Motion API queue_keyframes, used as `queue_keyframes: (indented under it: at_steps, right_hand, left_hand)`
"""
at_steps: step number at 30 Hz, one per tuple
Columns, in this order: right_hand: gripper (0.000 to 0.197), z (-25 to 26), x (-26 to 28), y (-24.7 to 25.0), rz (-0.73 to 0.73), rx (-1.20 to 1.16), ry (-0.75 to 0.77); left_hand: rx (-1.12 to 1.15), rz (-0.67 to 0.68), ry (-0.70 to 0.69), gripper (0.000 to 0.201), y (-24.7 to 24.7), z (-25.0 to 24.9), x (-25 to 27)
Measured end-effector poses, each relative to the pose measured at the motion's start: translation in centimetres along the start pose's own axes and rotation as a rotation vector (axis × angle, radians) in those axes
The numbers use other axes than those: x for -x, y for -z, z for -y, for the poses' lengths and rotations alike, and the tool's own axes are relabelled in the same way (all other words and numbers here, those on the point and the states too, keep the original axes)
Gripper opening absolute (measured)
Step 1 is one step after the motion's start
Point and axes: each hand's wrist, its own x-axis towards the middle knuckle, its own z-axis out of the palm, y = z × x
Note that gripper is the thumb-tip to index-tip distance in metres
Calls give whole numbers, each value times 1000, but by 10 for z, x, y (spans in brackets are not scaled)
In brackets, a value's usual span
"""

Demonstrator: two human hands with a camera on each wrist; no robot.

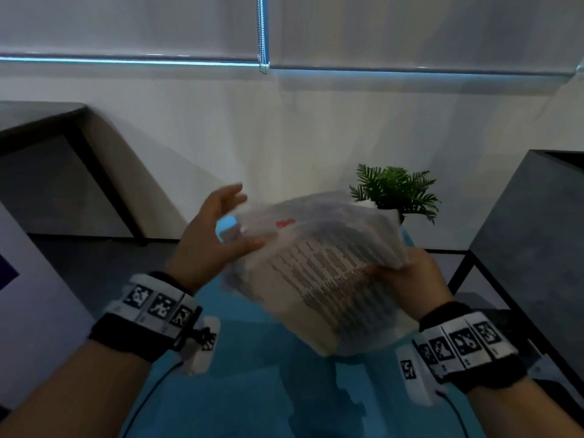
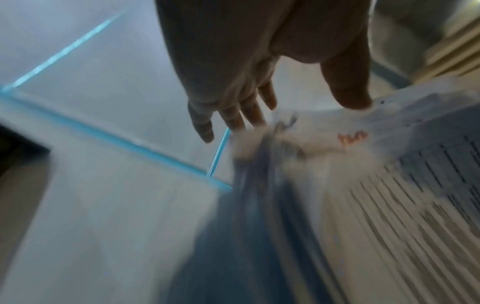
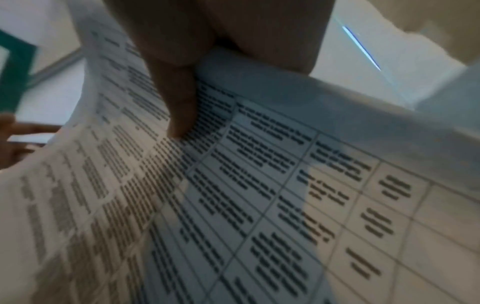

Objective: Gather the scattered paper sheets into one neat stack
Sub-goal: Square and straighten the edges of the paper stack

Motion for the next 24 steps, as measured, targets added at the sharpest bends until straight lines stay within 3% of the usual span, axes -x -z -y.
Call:
queue_keyframes:
  at_steps: [3,5,7,9,11,14,16,18,20,22,24]
  right_hand:
    - [21,23,-5,8,151,332,149]
    - [12,35,-6,6,205,420,204]
    - [8,37,-7,1,185,431,261]
    - [5,32,-9,-2,104,353,259]
    - [32,16,-14,-1,0,276,158]
    - [105,-24,-17,7,-214,179,-78]
    - [121,-53,-14,6,-151,-171,-305]
    - [105,-76,-10,-3,158,-654,-446]
    - [83,-77,-4,-12,408,-860,-517]
    - [79,-73,-5,-23,398,-773,-493]
    - [48,-64,-10,-35,171,-654,-425]
  left_hand:
    - [-341,296,-51,100,3,-28,-12]
    - [-455,466,-71,87,-6,-33,-14]
    - [-478,456,-85,74,-15,-23,-11]
    - [-331,310,-2,51,-21,-7,-6]
    - [-58,211,143,26,-20,9,2]
    - [166,100,268,52,-6,28,11]
    - [281,41,342,62,5,41,18]
    - [461,97,491,69,8,57,22]
    - [495,117,596,79,1,69,24]
    - [363,45,639,79,-10,73,23]
    - [221,-38,571,46,-27,69,22]
